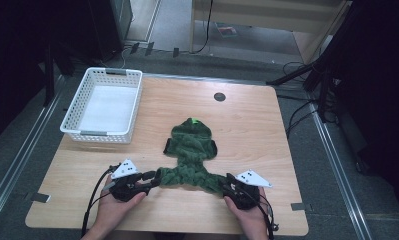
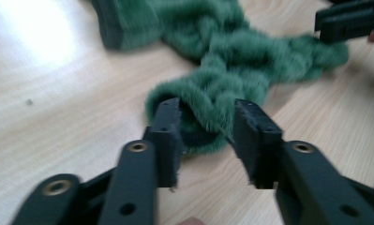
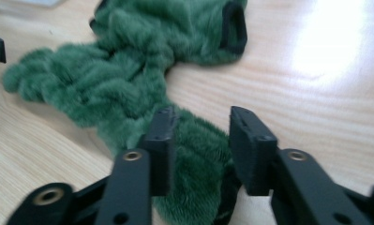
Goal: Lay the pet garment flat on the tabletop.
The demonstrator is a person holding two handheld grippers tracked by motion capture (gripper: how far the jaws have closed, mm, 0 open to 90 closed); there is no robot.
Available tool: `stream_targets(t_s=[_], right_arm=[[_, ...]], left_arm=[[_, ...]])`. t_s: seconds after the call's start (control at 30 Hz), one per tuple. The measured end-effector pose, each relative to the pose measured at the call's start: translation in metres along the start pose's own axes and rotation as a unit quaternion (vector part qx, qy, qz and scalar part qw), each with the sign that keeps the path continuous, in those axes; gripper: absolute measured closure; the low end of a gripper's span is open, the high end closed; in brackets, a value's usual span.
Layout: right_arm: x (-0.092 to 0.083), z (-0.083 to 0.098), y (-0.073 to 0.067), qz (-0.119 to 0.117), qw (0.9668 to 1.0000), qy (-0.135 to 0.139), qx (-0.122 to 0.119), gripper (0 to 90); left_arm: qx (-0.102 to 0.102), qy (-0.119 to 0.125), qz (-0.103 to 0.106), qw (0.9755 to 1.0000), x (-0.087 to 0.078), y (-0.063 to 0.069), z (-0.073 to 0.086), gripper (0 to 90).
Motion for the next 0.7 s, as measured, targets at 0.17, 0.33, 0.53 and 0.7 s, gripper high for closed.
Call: stream_targets(t_s=[0.17,0.33,0.53,0.7], right_arm=[[-0.008,-0.004,0.006,-0.001,0.9997,0.026,0.005,49.1],[-0.012,-0.006,0.011,0.001,0.9994,0.033,0.007,42.4],[-0.021,-0.013,0.024,0.024,0.9982,0.047,0.029,18.1],[-0.027,-0.016,0.036,0.027,0.9974,0.052,0.042,7.6]], left_arm=[[-0.023,0.041,-0.03,0.9984,-0.022,-0.012,0.0,29.6],[-0.042,0.059,-0.05,0.9961,-0.041,-0.028,0.004,12.9],[-0.053,0.071,-0.065,0.994,-0.057,-0.045,0.012,0.0],[-0.061,0.091,-0.066,0.9918,-0.072,-0.059,0.018,0.0]])
Point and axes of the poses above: each handheld gripper's, and its own axes: x roughly forward along the jaws, z roughly out of its underside, y roughly to its right, the point moved 3 cm from there along x, roughly forward along the jaws, and after that the axes turned 9 degrees about -y, right-handed, at the moved point
